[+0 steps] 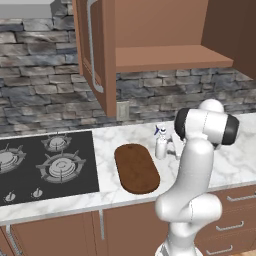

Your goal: Grab the spray bottle from the cabinet, then place it next to the cutting board for sanitizing. Then grab the dish brush from the countertop next to the sink and place it next to the cutting board.

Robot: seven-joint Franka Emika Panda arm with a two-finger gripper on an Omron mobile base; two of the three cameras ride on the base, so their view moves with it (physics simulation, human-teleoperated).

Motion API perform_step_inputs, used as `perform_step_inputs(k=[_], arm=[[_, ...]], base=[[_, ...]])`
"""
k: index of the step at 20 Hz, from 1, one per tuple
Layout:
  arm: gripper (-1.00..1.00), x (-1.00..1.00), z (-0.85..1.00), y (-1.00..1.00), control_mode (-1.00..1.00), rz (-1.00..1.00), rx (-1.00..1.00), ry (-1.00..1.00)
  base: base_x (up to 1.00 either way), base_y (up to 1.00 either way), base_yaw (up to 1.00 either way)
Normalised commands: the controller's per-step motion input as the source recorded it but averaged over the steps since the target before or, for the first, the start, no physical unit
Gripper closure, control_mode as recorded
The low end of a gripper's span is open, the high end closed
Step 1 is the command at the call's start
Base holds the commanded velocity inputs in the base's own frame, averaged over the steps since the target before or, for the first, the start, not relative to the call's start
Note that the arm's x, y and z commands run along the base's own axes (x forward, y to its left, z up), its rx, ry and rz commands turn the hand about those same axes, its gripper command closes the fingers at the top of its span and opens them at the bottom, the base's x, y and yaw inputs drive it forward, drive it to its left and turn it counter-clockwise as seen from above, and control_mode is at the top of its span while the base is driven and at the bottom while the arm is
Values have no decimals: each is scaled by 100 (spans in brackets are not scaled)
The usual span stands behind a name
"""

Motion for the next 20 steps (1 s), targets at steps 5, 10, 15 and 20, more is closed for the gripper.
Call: perform_step_inputs(k=[5,10,15,20], arm=[[-100,-48,10,-12,-100,0,0,-9],[-100,-52,58,10,-100,0,0,-4],[-100,-69,70,17,-100,-1,-2,0],[-100,-51,61,48,-100,-4,-7,0]], base=[[0,0,0],[0,0,0],[0,0,0],[0,0,0]])
